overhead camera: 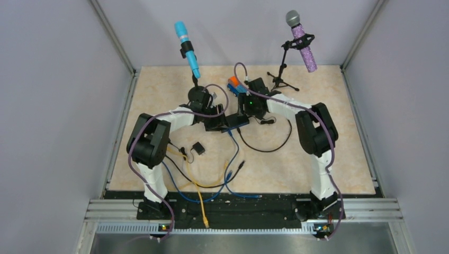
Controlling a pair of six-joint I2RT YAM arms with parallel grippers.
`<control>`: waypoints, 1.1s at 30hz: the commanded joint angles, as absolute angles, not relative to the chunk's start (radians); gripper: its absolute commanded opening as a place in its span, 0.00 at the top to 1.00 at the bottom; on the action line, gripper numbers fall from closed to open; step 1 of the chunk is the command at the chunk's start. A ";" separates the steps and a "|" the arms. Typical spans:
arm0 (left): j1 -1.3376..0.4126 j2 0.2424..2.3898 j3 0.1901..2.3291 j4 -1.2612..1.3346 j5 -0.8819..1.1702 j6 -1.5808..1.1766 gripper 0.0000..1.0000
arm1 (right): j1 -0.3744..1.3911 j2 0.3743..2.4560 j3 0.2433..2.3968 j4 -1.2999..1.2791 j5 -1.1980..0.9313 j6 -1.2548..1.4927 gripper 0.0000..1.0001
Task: Pull the plug from the switch port
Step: Move the switch port to the center of the board.
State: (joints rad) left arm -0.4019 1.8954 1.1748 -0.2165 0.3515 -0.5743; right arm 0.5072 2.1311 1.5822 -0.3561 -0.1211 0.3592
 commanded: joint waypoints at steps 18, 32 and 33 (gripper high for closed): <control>-0.616 1.908 1.108 0.006 0.481 -0.703 0.38 | 0.421 1.497 0.825 -0.198 0.026 0.449 0.34; -0.564 1.661 1.046 -0.178 0.245 -0.600 0.23 | 0.416 1.683 1.196 -0.381 0.106 0.299 0.15; -0.559 1.628 1.030 -0.187 0.230 -0.592 0.23 | 0.417 1.722 1.234 -0.397 0.110 0.287 0.15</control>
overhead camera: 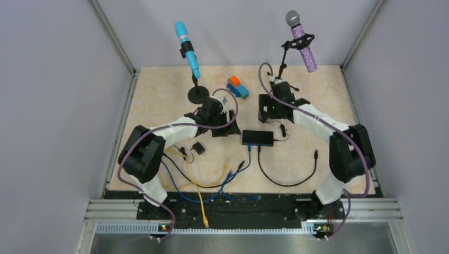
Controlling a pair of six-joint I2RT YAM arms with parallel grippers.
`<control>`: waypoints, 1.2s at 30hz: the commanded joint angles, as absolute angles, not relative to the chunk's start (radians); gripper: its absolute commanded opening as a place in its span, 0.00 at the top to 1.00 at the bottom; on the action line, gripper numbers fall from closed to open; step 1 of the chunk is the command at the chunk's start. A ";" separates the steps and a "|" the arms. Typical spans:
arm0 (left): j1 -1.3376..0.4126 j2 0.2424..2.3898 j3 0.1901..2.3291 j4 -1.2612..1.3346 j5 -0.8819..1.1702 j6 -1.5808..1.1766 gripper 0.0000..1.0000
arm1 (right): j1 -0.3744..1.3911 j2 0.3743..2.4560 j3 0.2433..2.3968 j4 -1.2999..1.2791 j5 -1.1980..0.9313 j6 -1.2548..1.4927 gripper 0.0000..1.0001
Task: Pull the plug from the switch port
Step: Move the switch port to the center of the board, then adjust the switch port at the center of the board.
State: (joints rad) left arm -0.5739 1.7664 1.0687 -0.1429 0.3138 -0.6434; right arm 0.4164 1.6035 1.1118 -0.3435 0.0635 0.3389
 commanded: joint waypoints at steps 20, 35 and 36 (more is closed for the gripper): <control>-0.507 1.178 0.768 -0.327 0.068 -0.524 0.14 | 0.428 2.066 1.551 -0.504 0.136 -0.026 0.21; -0.504 1.186 0.807 -0.361 0.066 -0.489 0.14 | 0.362 1.962 1.402 -0.441 0.217 0.129 0.47; -0.504 1.186 0.807 -0.362 0.064 -0.489 0.14 | 0.351 1.943 1.379 -0.434 0.231 0.147 0.47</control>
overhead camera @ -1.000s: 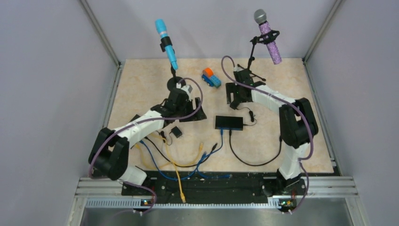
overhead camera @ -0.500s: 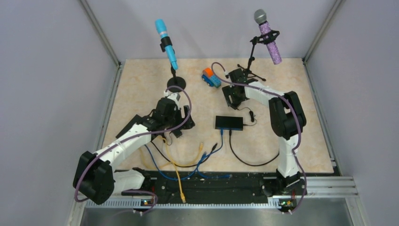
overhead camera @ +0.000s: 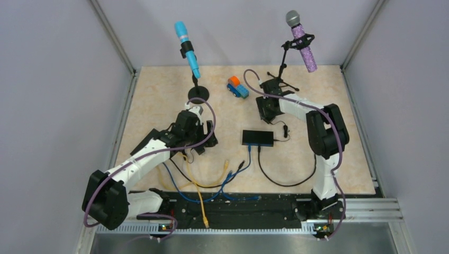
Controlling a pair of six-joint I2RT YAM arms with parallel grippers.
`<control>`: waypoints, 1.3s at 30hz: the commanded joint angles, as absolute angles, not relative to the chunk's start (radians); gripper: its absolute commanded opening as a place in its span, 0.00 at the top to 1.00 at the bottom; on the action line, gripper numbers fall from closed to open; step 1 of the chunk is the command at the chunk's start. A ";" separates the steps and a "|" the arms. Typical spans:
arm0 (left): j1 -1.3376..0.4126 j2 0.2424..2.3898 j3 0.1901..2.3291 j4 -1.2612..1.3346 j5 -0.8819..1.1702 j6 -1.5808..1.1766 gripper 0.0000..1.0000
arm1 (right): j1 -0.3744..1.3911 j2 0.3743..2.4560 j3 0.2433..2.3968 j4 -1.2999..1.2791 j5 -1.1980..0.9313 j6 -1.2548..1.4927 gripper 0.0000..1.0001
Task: Pull the plug from the switch port
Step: Adjust the switch port at the center of the board.
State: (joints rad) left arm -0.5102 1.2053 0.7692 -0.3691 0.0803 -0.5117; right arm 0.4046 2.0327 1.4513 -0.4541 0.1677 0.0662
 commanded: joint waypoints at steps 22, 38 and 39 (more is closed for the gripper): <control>-0.504 1.272 0.839 -0.329 0.195 -0.483 0.14 | 0.163 1.494 0.884 -0.387 0.373 0.723 0.22; -0.509 1.293 0.842 -0.360 0.443 -0.402 0.15 | 0.241 1.122 0.688 -0.346 -0.068 0.617 0.18; -0.516 1.289 0.840 -0.370 0.463 -0.393 0.16 | 0.275 1.122 0.675 -0.345 -0.073 0.629 0.18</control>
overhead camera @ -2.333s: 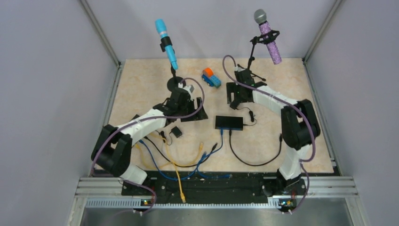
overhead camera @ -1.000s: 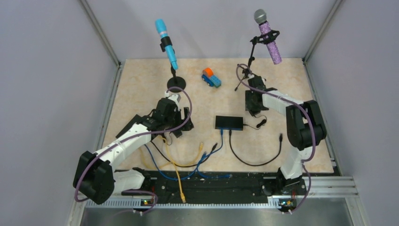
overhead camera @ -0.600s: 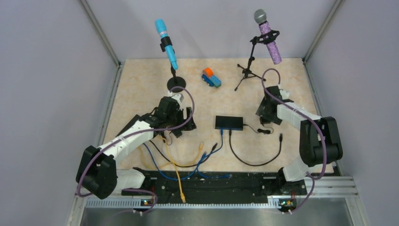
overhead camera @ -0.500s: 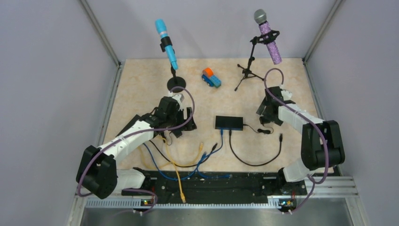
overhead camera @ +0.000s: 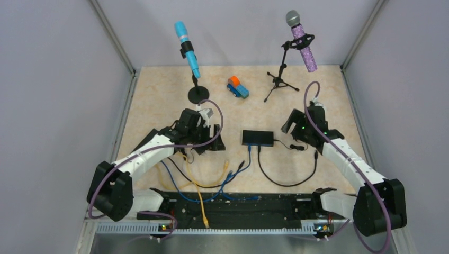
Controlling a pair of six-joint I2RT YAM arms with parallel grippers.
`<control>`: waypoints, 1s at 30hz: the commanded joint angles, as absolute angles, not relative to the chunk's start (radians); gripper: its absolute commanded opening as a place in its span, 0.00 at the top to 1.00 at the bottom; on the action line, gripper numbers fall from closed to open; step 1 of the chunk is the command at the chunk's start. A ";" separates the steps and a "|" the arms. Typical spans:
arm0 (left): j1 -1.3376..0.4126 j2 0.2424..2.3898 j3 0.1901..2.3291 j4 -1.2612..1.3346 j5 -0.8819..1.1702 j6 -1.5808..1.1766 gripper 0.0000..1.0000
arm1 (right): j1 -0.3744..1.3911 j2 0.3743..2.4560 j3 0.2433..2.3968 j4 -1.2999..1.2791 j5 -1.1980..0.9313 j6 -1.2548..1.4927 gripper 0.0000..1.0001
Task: Pull the plug from the switch port
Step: Adjust the switch port at the center of the board.
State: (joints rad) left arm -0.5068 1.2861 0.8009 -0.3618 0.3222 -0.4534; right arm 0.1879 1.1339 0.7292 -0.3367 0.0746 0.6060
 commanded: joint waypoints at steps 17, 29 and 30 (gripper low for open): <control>-0.567 1.196 0.802 -0.513 0.565 -0.310 0.19 | 0.303 1.481 0.968 -0.376 0.169 0.482 0.32; -0.658 1.238 0.763 -0.478 0.635 -0.327 0.19 | 0.214 1.617 0.970 -0.367 0.137 0.478 0.34; -0.667 1.250 0.766 -0.473 0.647 -0.327 0.19 | 0.207 1.603 0.955 -0.368 0.153 0.476 0.33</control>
